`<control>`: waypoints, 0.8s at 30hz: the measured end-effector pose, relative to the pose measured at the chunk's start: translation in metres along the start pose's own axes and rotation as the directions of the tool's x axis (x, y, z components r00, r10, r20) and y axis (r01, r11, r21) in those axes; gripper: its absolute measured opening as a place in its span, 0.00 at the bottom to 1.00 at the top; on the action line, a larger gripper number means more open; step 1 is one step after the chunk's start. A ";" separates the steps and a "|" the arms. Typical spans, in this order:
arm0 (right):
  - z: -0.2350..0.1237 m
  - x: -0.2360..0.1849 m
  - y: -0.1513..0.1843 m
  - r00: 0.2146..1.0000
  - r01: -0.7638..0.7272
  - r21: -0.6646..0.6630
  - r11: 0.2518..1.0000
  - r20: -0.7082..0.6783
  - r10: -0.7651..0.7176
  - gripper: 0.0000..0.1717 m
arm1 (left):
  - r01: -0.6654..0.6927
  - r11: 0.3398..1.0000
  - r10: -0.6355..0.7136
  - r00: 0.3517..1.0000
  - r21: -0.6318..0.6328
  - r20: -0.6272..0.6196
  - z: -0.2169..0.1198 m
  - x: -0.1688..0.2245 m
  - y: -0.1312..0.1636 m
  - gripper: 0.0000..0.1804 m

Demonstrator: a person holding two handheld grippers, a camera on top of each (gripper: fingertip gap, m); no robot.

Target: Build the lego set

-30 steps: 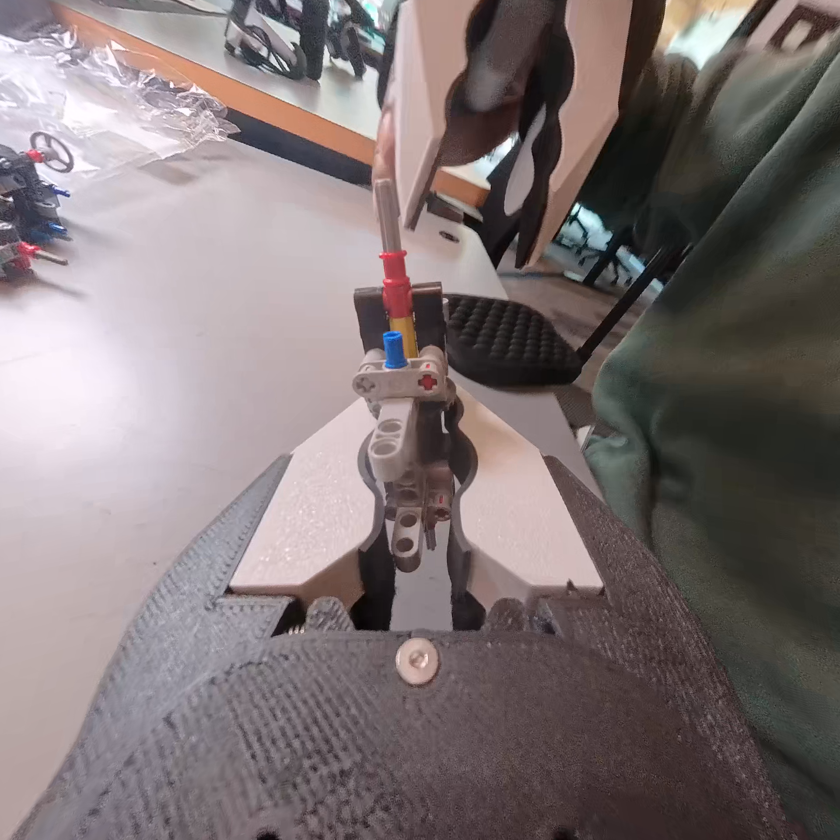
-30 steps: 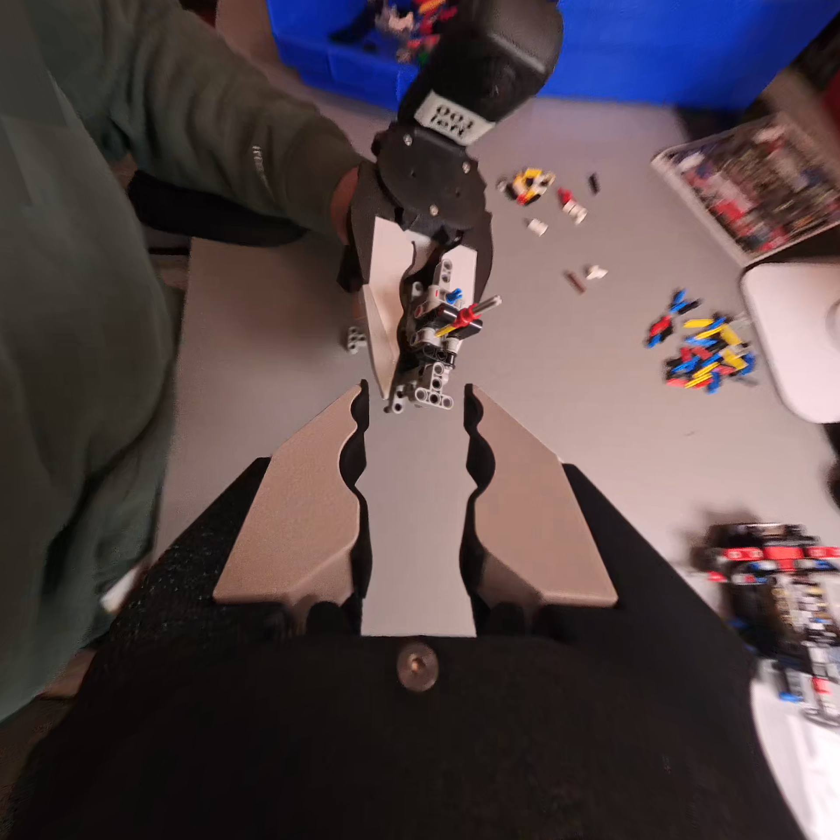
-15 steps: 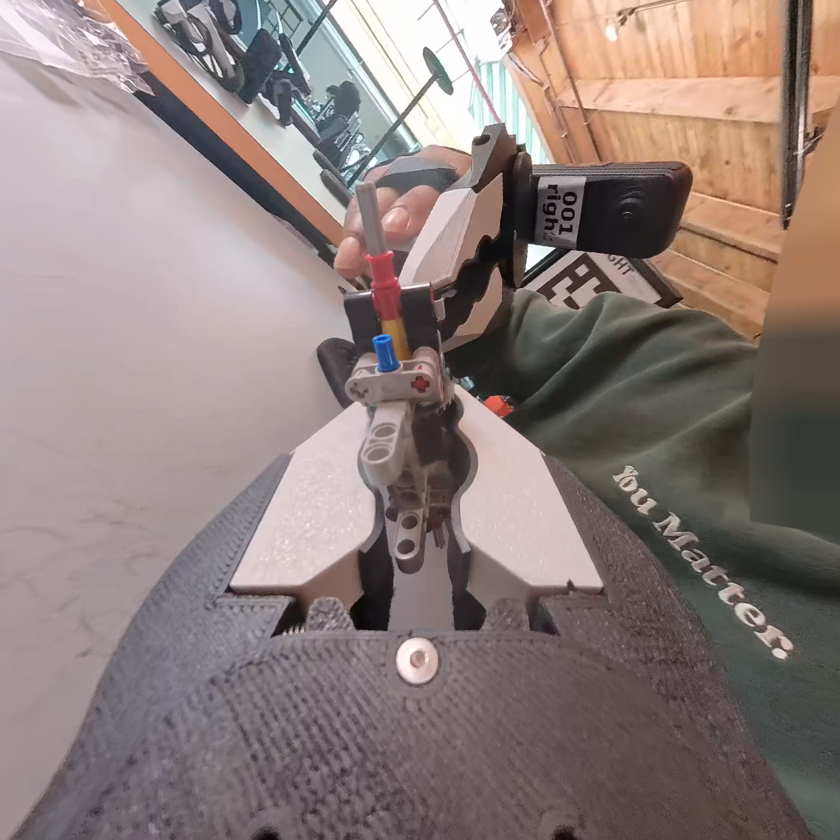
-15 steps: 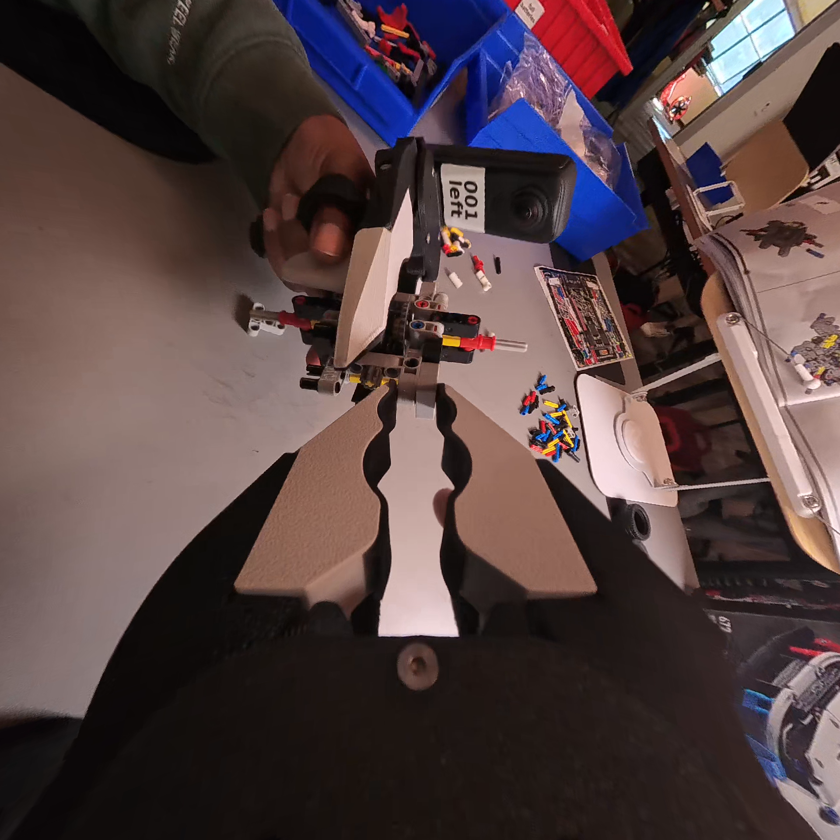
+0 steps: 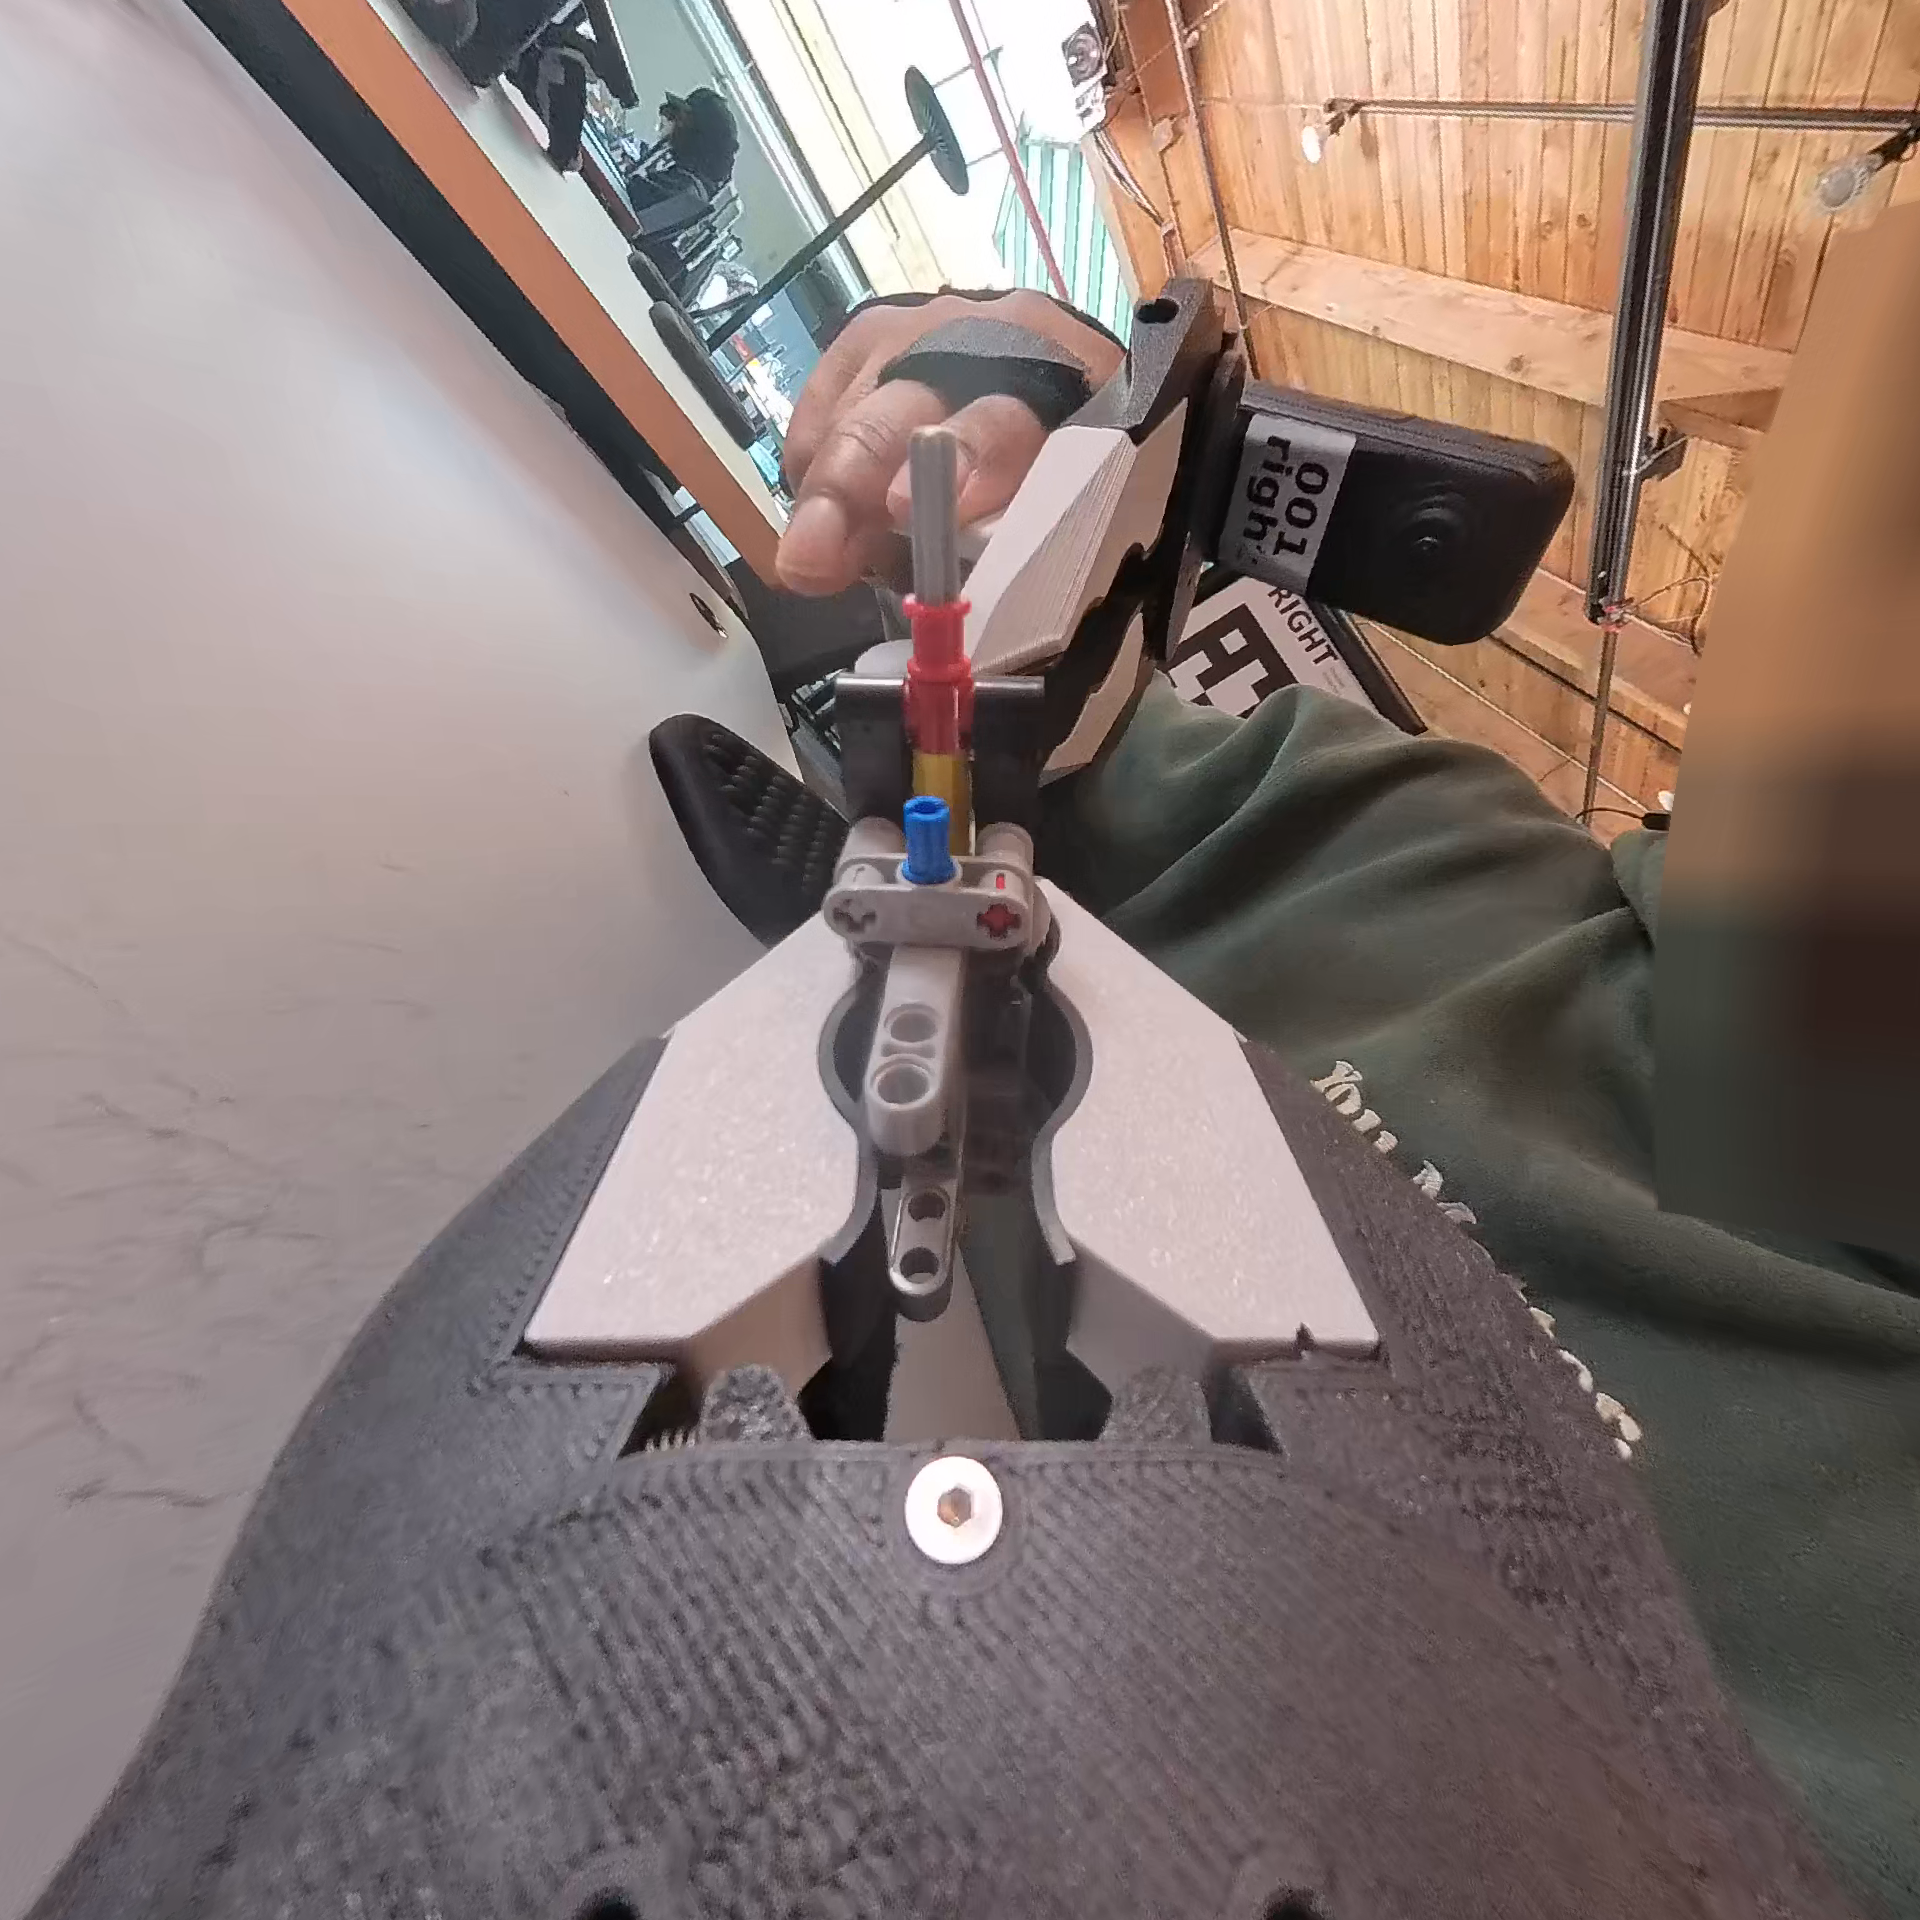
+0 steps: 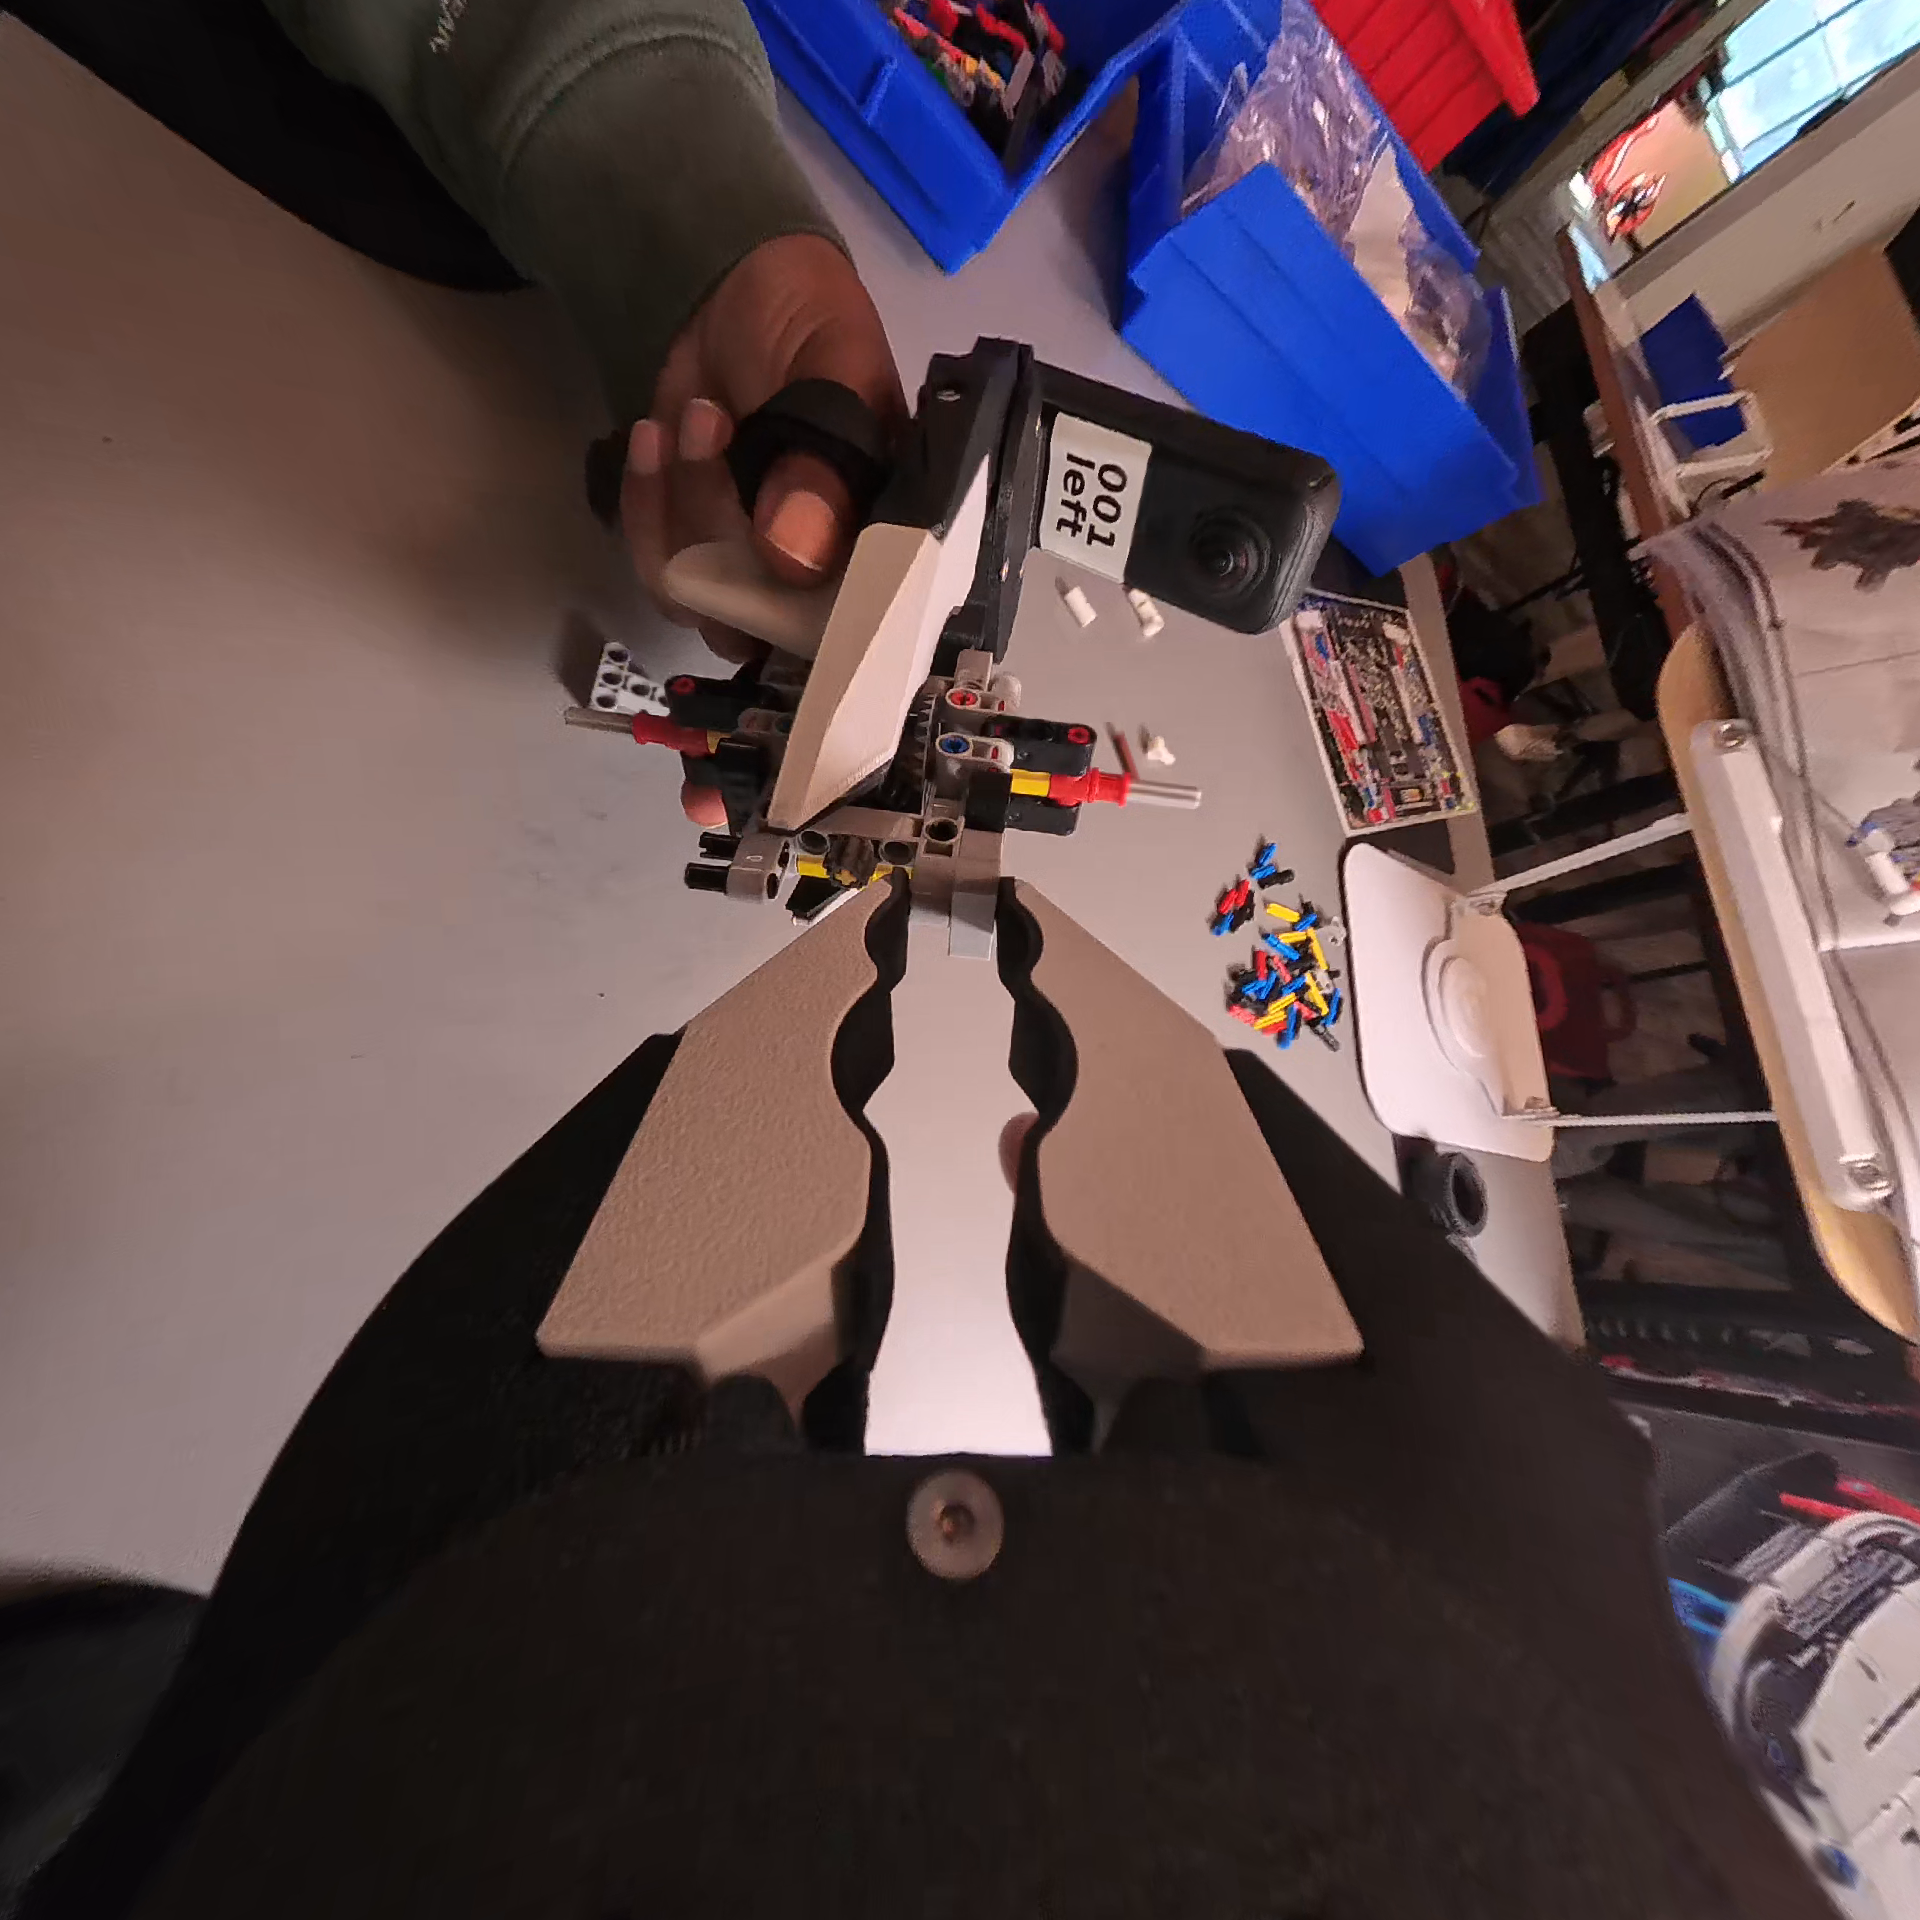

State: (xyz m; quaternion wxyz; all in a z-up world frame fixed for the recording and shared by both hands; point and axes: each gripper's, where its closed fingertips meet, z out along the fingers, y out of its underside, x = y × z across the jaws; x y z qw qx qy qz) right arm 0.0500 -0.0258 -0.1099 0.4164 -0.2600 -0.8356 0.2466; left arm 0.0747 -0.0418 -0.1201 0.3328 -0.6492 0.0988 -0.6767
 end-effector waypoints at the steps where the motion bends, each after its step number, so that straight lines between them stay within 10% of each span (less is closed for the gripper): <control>1: 0.000 0.000 -0.002 1.000 0.012 0.012 1.000 -0.007 -0.012 0.09 | -0.007 1.000 0.007 1.000 -0.001 -0.001 -0.001 0.001 0.000 0.12; 7: -0.002 -0.001 -0.002 0.999 -0.051 0.018 0.999 -0.013 0.051 0.09 | -0.026 1.000 0.026 1.000 -0.003 -0.010 0.000 0.004 0.001 0.12; 14: -0.014 0.018 0.022 0.936 -0.315 0.088 0.945 -0.134 0.324 0.09 | -0.153 0.985 0.138 0.977 0.083 0.162 -0.019 -0.009 -0.025 0.37; 24: 0.008 0.020 0.137 0.571 -0.785 -0.083 0.614 -0.482 0.665 0.09 | -0.436 0.881 0.435 0.603 -0.180 0.669 -0.076 -0.072 -0.044 0.38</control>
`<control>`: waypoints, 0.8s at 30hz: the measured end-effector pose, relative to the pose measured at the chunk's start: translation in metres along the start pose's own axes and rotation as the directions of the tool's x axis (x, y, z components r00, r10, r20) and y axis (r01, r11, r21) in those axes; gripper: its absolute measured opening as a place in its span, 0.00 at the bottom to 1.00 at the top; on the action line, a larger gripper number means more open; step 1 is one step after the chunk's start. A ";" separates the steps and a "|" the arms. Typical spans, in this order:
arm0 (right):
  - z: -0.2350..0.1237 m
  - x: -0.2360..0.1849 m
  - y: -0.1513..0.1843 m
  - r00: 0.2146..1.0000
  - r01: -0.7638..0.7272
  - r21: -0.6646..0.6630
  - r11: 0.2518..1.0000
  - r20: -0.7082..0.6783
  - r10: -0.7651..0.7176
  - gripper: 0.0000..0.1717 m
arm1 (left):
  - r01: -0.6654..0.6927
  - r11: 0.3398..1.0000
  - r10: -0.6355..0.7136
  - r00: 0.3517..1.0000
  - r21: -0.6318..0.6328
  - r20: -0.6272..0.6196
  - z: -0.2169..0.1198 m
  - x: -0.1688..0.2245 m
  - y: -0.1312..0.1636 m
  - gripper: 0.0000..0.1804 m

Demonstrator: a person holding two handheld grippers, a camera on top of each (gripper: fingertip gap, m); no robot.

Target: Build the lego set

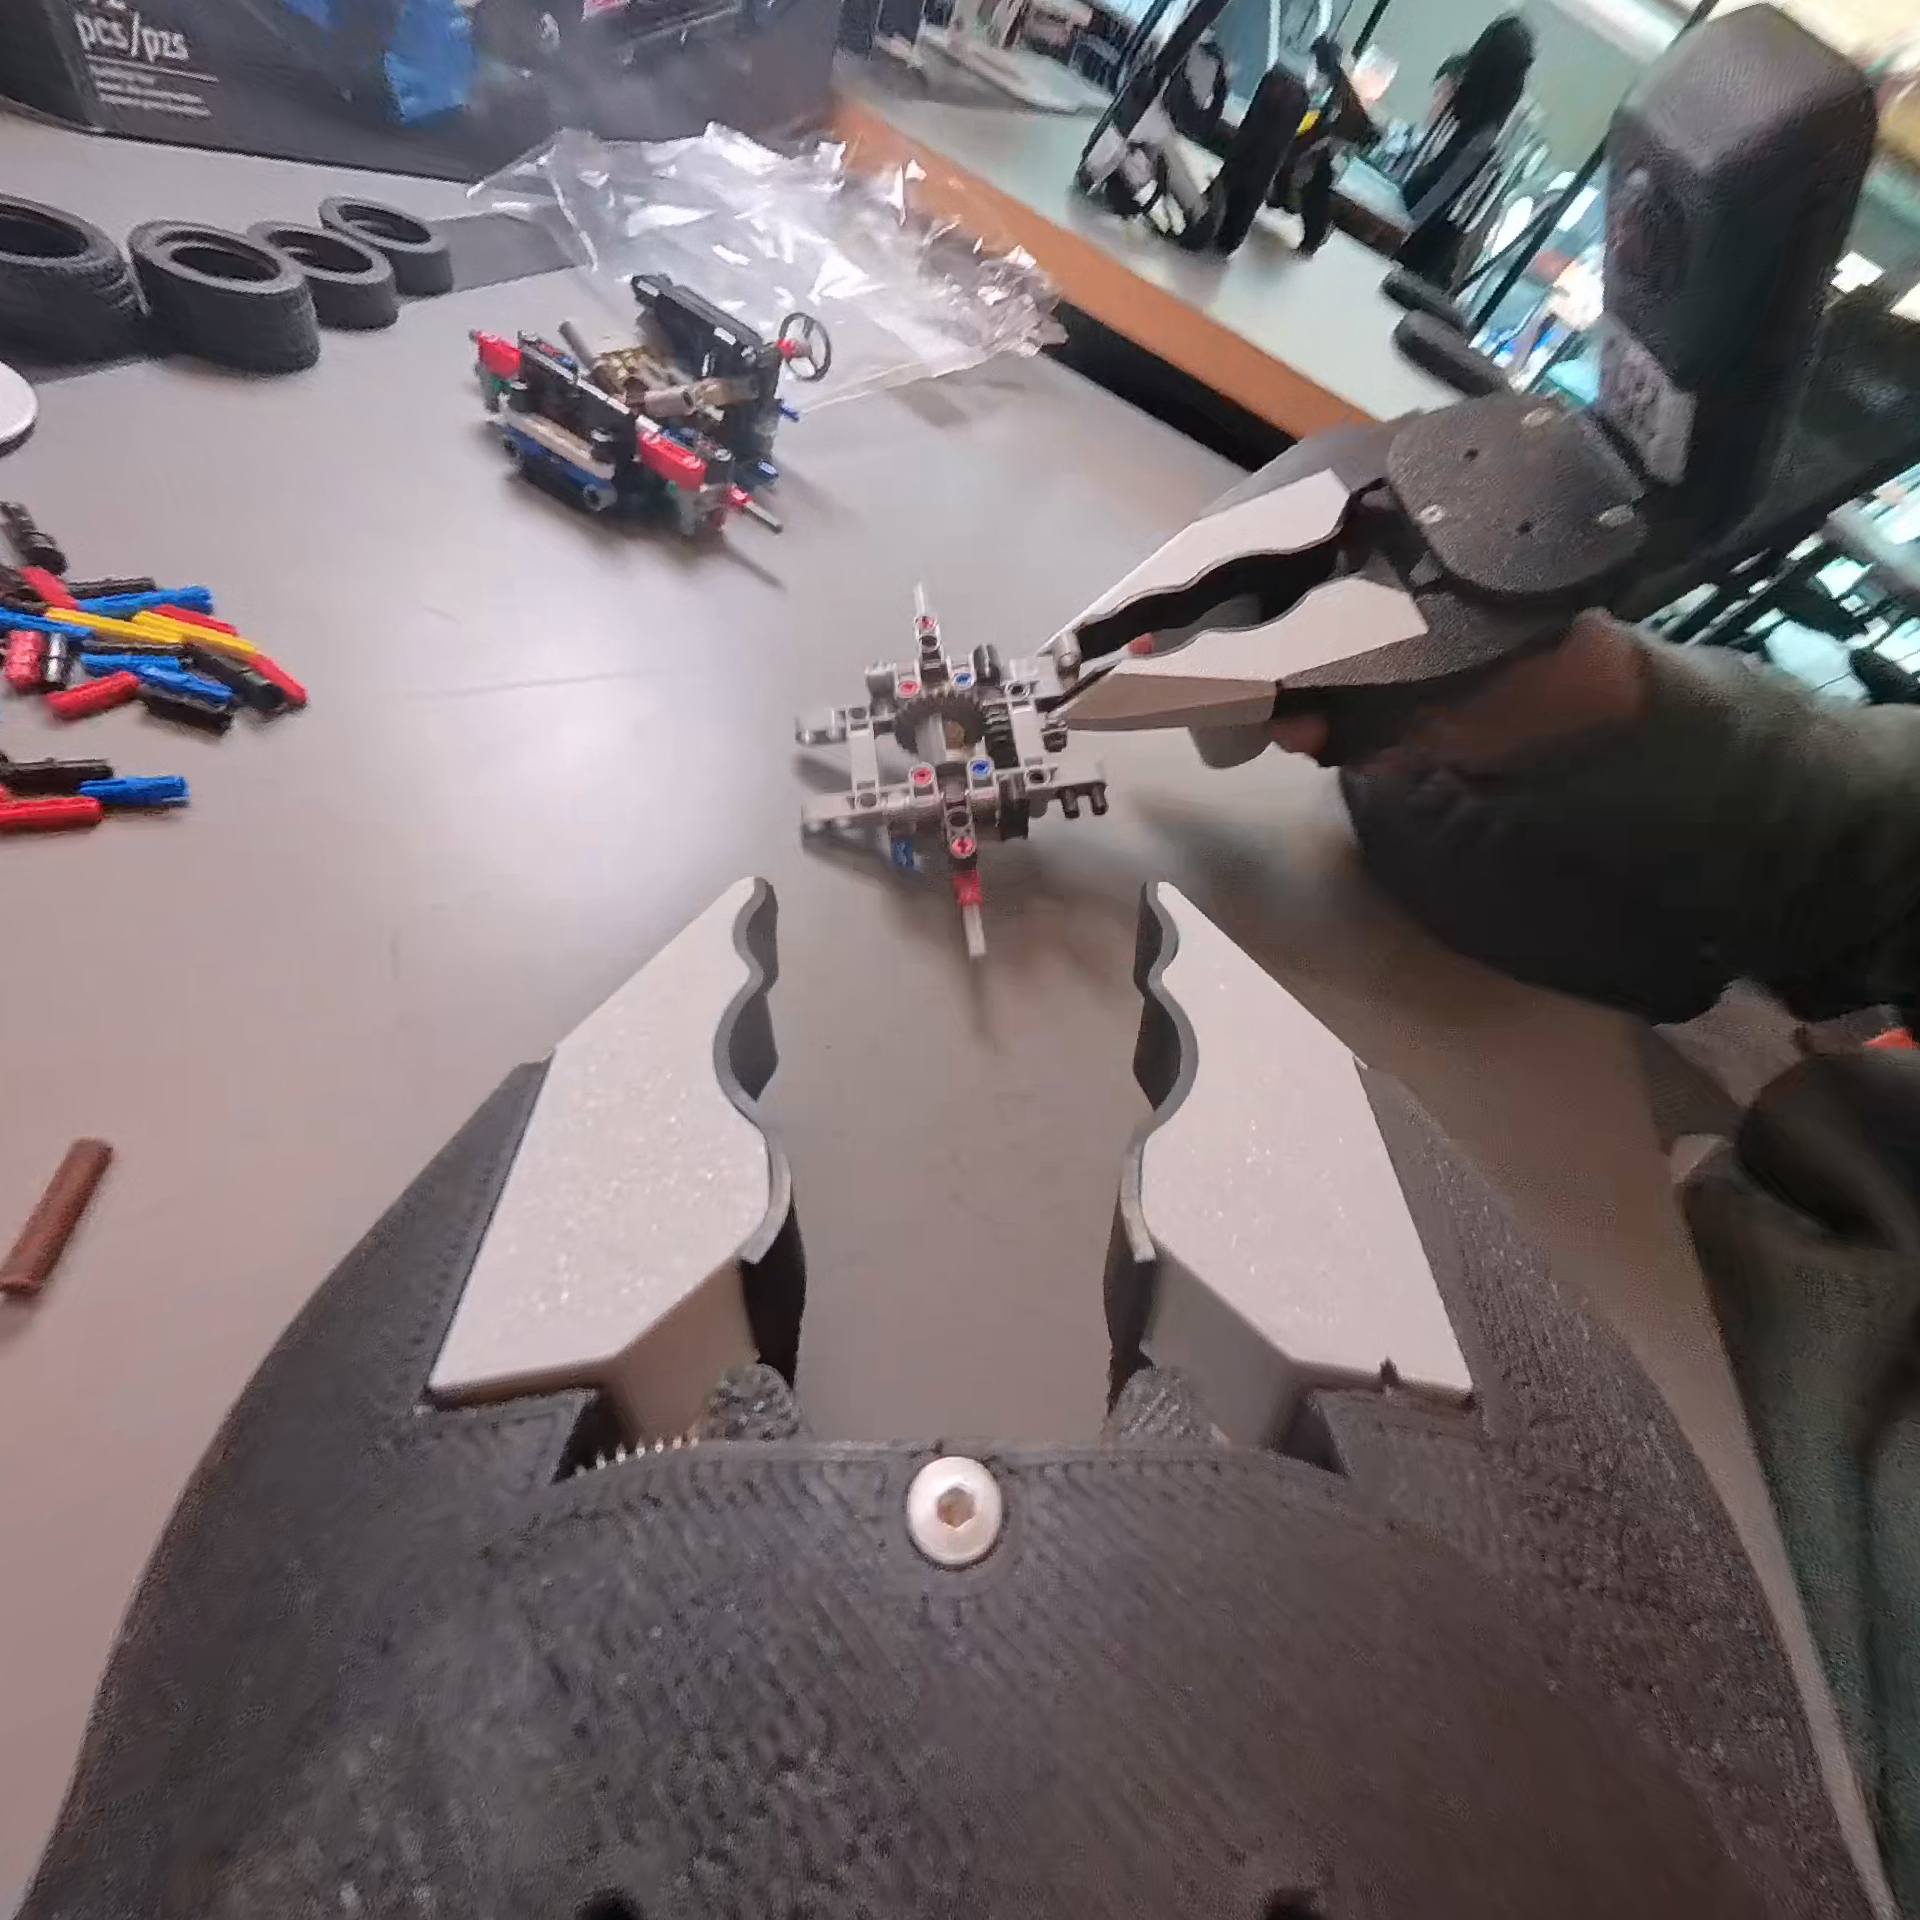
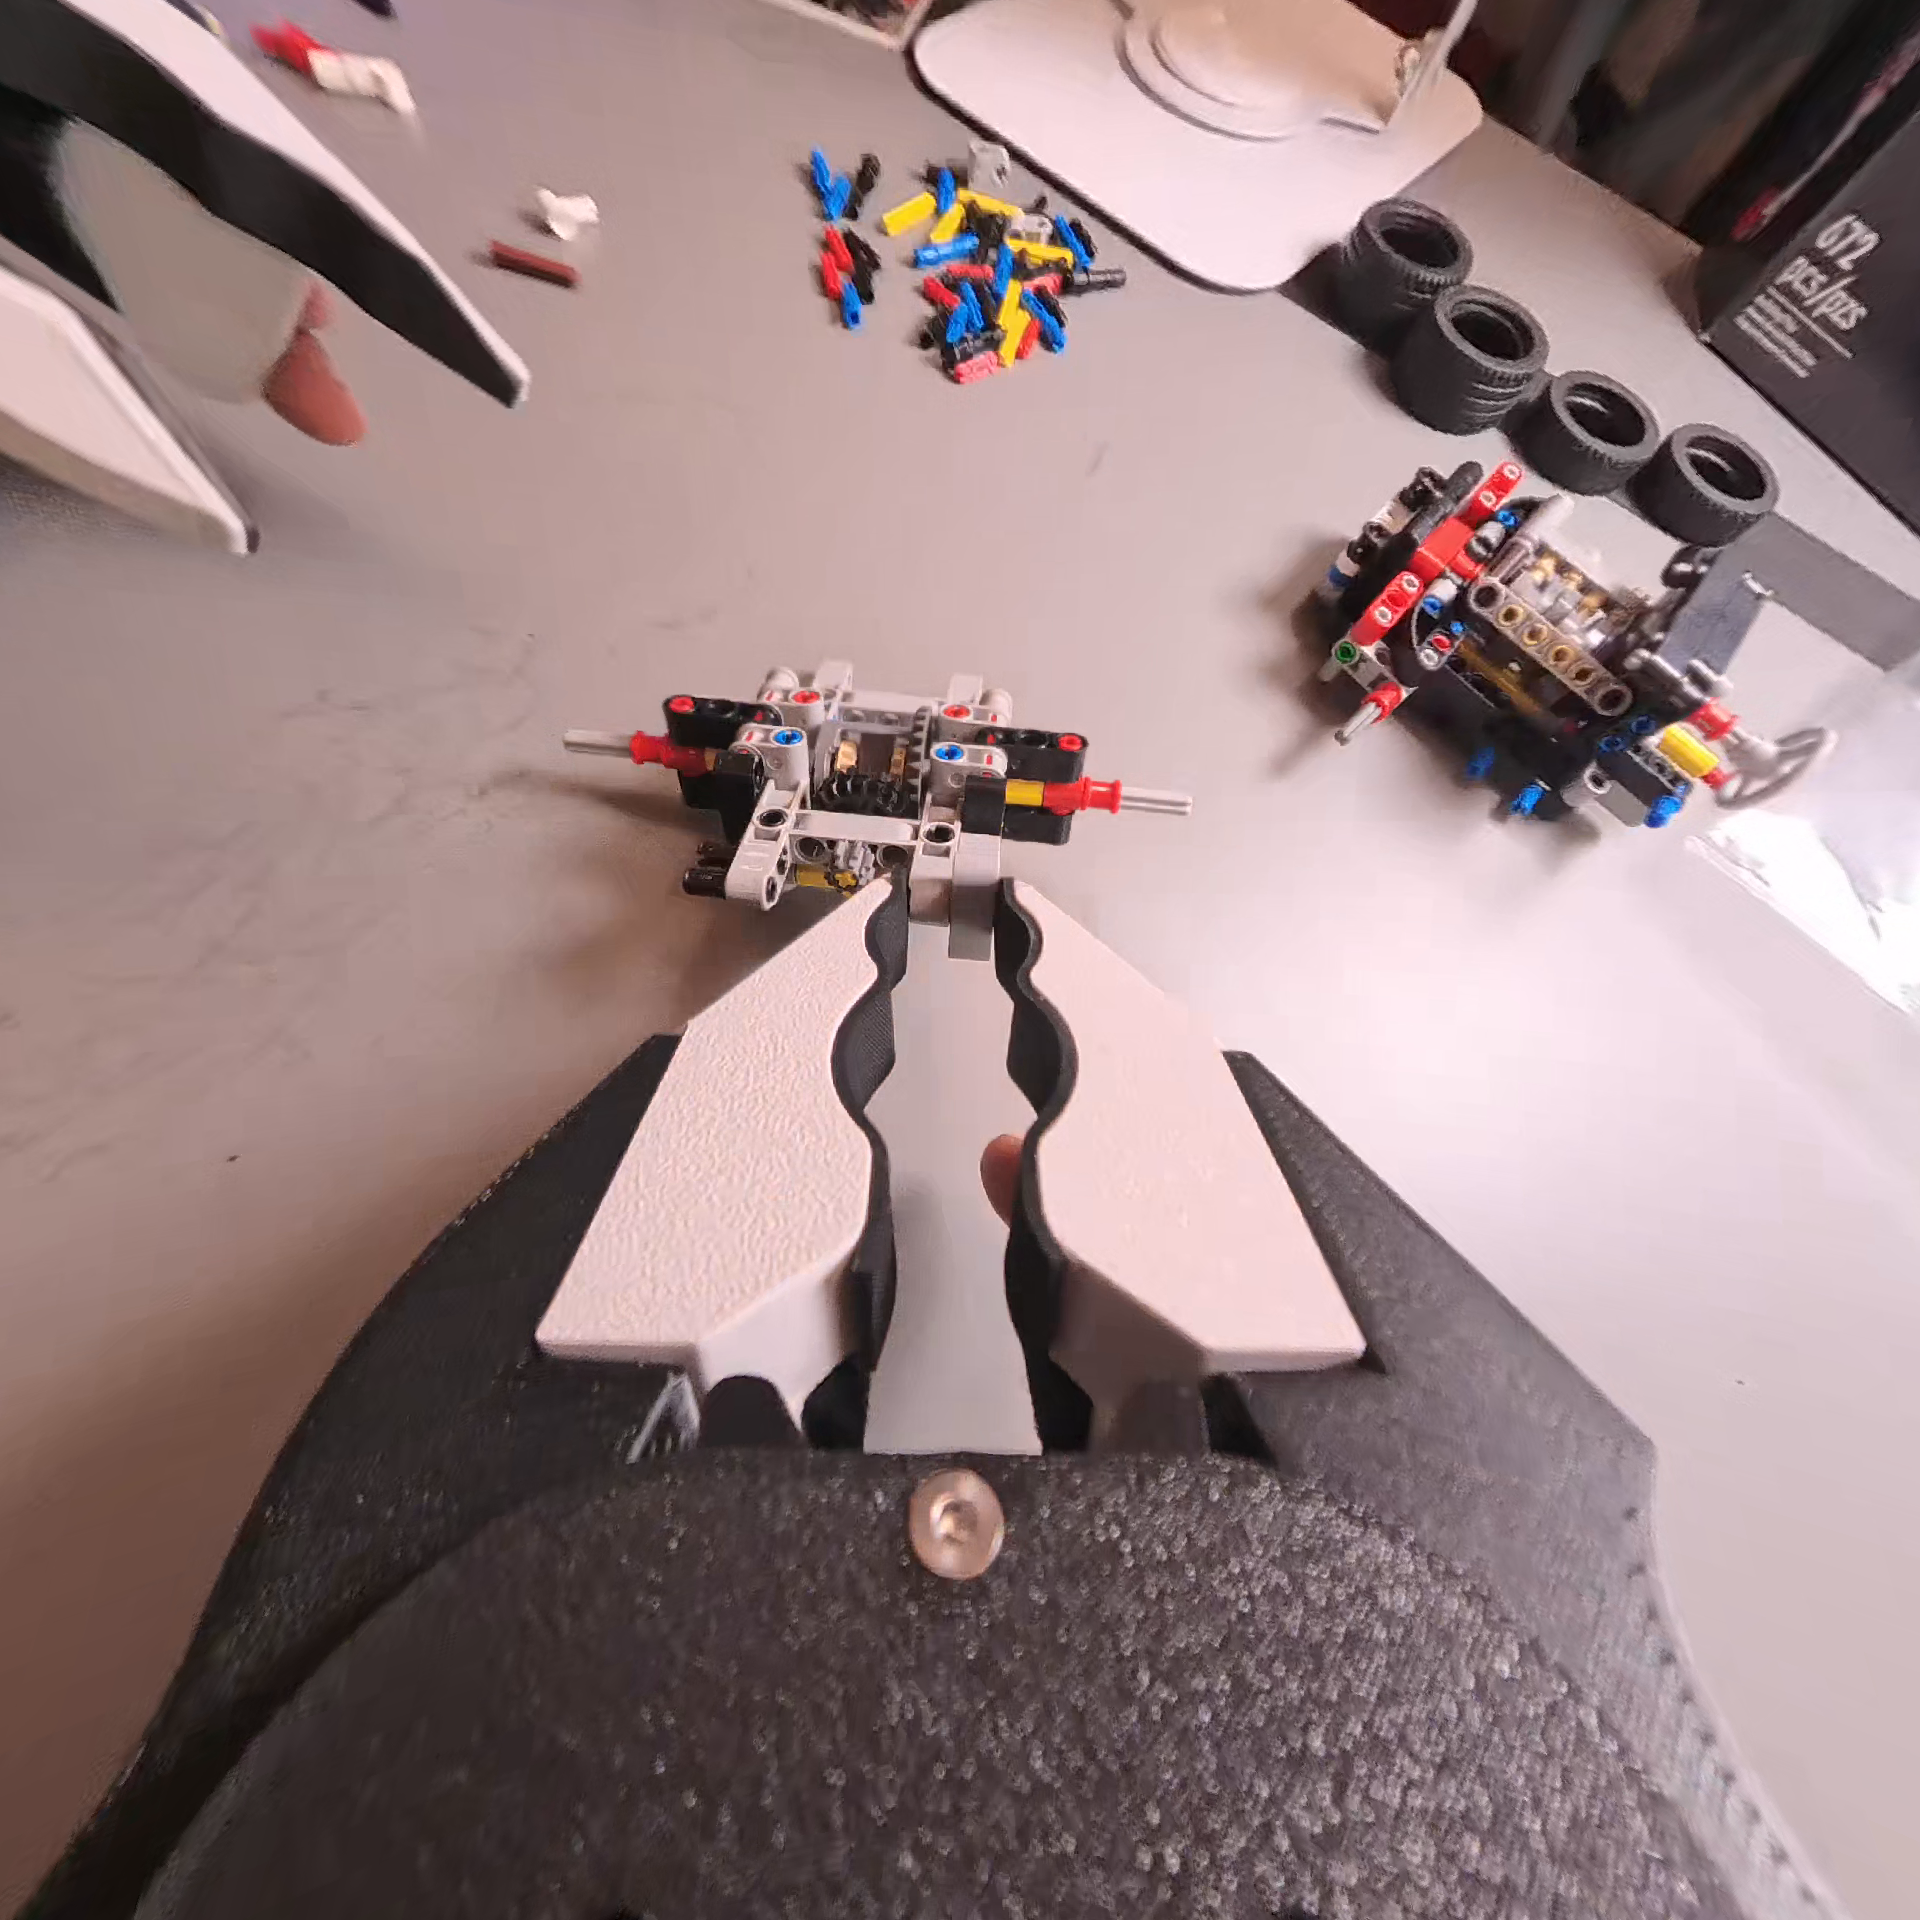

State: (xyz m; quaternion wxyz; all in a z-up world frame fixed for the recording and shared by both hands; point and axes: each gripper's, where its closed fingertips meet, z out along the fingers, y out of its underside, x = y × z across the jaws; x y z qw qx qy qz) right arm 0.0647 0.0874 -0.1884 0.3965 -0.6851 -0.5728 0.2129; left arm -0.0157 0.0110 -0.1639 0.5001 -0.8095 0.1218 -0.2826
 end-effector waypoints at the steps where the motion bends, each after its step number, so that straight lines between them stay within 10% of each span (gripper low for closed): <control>1: 0.002 0.000 0.001 1.000 0.012 -0.015 1.000 -0.021 -0.012 0.09 | -0.025 0.999 0.025 0.999 -0.036 0.023 0.002 -0.003 0.007 0.38; 7: 0.004 -0.031 0.008 0.998 0.064 -0.086 0.994 0.033 -0.061 0.11 | -0.146 0.973 0.163 0.983 -0.180 0.081 0.010 -0.009 0.031 0.35; 12: -0.028 -0.105 0.005 0.899 0.093 -0.072 0.993 0.436 -0.052 0.19 | -0.157 0.968 0.170 0.984 -0.196 0.054 0.011 -0.004 0.035 0.33; 24: -0.014 -0.070 -0.010 0.763 0.341 0.189 0.921 0.517 -0.389 0.36 | -0.265 0.935 0.256 0.964 -0.234 -0.069 0.007 0.011 0.043 0.31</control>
